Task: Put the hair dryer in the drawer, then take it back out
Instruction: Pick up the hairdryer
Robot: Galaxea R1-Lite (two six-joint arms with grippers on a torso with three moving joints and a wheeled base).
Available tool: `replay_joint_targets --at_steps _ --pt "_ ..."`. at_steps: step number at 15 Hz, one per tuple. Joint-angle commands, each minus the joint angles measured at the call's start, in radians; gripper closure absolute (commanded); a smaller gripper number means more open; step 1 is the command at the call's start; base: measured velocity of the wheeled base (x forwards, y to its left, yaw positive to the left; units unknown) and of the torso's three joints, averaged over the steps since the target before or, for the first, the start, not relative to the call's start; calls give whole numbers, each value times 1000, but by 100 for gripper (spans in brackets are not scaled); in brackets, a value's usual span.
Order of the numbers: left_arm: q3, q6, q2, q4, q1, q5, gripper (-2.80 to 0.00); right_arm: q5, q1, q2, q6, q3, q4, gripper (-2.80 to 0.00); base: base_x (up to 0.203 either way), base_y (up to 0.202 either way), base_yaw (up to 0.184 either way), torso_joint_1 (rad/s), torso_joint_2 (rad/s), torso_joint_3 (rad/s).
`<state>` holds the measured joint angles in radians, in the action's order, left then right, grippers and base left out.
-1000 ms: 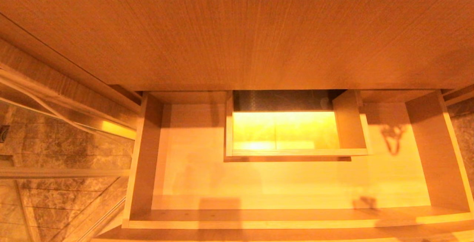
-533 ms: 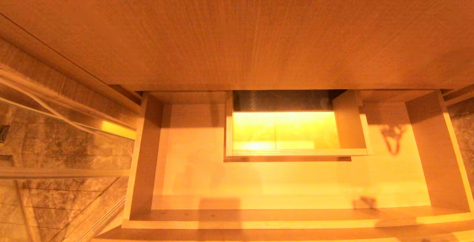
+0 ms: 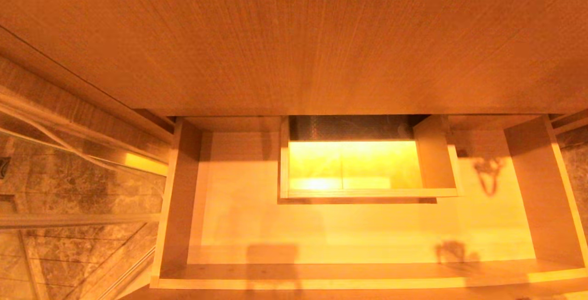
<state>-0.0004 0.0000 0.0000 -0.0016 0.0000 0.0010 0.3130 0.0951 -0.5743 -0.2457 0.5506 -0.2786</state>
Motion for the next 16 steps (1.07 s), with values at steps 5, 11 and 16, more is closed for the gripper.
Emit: replay_joint_targets --at_steps 5,11,16 --pt "0 0 0 0 0 1 0 0 2 -7 -15 0 -4 0 0 0 0 36 -1 34" --pt "-1 0 0 0 0 1 0 0 2 10 -43 -7 -1 0 0 0 0 0 0 0" --pt "-1 0 0 0 0 1 0 -2 2 8 -49 0 2 0 0 0 0 9 -19 -10"
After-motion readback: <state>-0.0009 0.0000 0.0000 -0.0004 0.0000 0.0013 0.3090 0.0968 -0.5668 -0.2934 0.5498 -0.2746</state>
